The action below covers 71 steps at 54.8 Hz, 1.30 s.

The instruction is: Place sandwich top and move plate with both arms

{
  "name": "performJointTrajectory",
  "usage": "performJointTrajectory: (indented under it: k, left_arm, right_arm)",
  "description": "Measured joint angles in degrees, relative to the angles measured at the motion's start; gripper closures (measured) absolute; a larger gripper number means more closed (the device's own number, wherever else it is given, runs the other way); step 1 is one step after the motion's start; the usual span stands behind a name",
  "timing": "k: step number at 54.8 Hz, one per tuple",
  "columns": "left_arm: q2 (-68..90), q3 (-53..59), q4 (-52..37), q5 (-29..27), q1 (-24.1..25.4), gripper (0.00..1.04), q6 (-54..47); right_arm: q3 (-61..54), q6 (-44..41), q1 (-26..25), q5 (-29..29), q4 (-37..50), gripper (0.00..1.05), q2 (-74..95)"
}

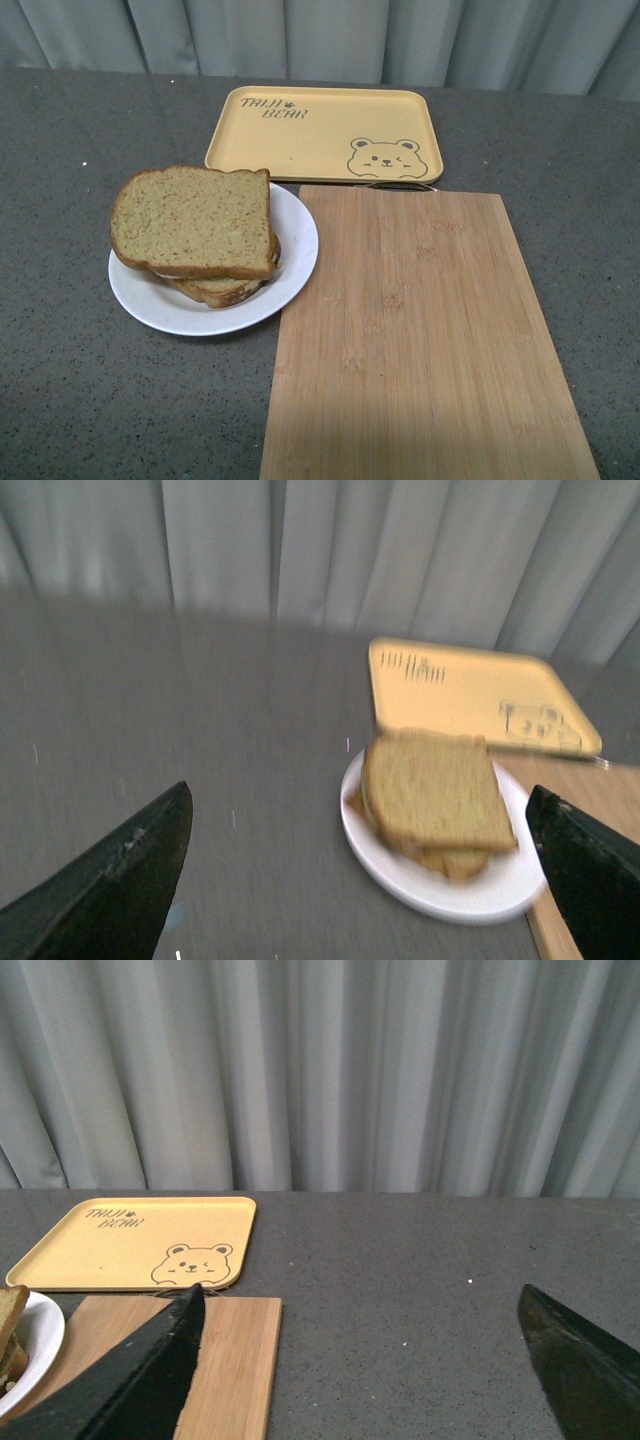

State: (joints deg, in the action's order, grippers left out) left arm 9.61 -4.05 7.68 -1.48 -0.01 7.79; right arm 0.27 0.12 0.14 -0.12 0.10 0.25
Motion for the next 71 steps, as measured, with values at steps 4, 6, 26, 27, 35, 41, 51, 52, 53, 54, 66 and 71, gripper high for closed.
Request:
performJointTrajectory:
  k: [4, 6, 26, 27, 35, 41, 51, 52, 53, 54, 66, 71]
  left_arm:
    - [9.0, -0.1, -4.9, 0.3, 0.7, 0.07, 4.6]
    - [12.9, -0.4, -7.6, 1.0, 1.2, 0.07, 6.1]
    - [61.5, -11.3, -29.0, 12.2, 0.8, 0.07, 21.5]
    - [64.8, -12.2, -30.0, 13.1, 0.4, 0.07, 22.9]
    - [78.1, -16.7, -34.0, 14.6, -1.4, 0.07, 29.0]
    - [84.2, -19.5, -34.9, 15.6, -2.3, 0.07, 31.4]
    - [90.3, -22.1, -35.1, 14.4, -3.7, 0.07, 30.3]
    - [90.7, -22.2, -35.1, 14.6, -3.8, 0.07, 30.1]
    - [91.2, -22.4, -35.1, 14.5, -4.0, 0.07, 29.8]
    - [91.5, -22.5, -35.1, 14.5, -4.1, 0.07, 29.6]
    - [96.0, -25.0, -35.1, 15.0, -5.8, 0.07, 28.5]
    - [97.8, -25.9, -35.1, 14.8, -6.3, 0.07, 28.5]
  right_arm:
    - [0.0, 0.0, 0.0, 0.0, 0.0, 0.1, 0.0]
    - [0.0, 0.0, 0.0, 0.0, 0.0, 0.1, 0.0]
    - [0.0, 0.0, 0.0, 0.0, 0.0, 0.09, 0.0]
    - [0.0, 0.0, 0.0, 0.0, 0.0, 0.09, 0.0]
    - [0.0, 0.0, 0.0, 0.0, 0.0, 0.09, 0.0]
    - [0.0, 0.0, 0.0, 0.0, 0.0, 0.09, 0.0]
    - [0.0, 0.0, 0.0, 0.0, 0.0, 0.09, 0.0]
    - [0.0, 0.0, 0.0, 0.0, 0.0, 0.09, 0.0]
    - [0.0, 0.0, 0.0, 0.0, 0.0, 0.09, 0.0]
    - [0.0, 0.0, 0.0, 0.0, 0.0, 0.09, 0.0]
    - [0.0, 0.0, 0.0, 0.0, 0.0, 0.09, 0.0]
    - [0.0, 0.0, 0.0, 0.0, 0.0, 0.09, 0.0]
